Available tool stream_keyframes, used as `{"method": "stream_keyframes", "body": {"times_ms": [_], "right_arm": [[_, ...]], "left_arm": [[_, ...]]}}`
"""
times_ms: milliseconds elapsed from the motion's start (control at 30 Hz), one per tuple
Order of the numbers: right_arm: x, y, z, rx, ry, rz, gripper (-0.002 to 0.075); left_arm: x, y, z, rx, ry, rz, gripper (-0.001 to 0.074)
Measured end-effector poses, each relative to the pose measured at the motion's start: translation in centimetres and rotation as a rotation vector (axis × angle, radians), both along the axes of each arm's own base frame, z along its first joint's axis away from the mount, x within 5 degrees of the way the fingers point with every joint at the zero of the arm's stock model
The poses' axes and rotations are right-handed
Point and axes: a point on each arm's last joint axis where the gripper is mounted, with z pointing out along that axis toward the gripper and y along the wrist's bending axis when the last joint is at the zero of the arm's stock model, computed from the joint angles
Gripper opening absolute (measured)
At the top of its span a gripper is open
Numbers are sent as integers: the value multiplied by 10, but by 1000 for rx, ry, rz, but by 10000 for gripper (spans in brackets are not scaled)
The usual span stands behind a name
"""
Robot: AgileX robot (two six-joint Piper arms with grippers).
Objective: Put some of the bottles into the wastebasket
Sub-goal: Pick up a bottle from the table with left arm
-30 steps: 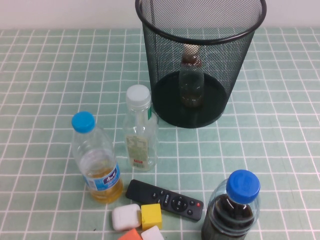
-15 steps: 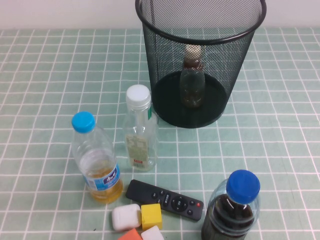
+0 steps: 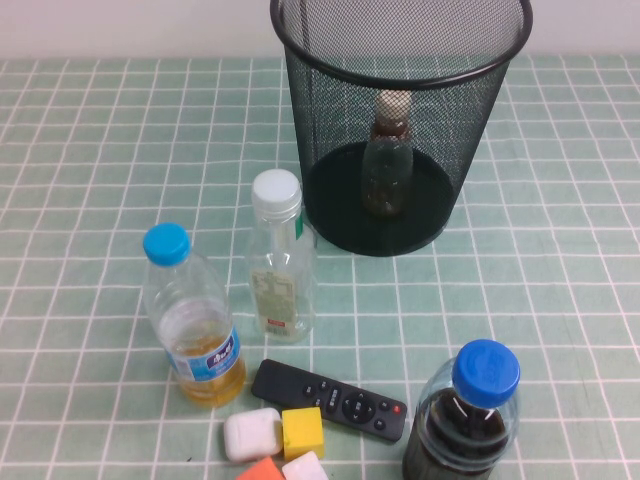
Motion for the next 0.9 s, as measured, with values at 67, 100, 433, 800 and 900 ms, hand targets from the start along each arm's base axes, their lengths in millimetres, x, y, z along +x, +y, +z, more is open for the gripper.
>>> {"method": "stream_keyframes", "body": {"times_ms": [67,100,433,800,900], "right_arm": [[-3,-2,-16,0,-1,0,-7],[-4,-2,-25,11,10,-3,-7],[-1,0,-90,129,180,-79,-7],[-1,1,-104,152,211,-92,-7],[-1,1,-103,152,211,-92,-7]], "left_arm": [[0,0,0,0,0,0,-3],[0,0,0,0,0,0,-3],[0,0,0,0,0,0,-3],[0,0,0,0,0,0,-3],[0,0,0,0,0,0,-3]]}}
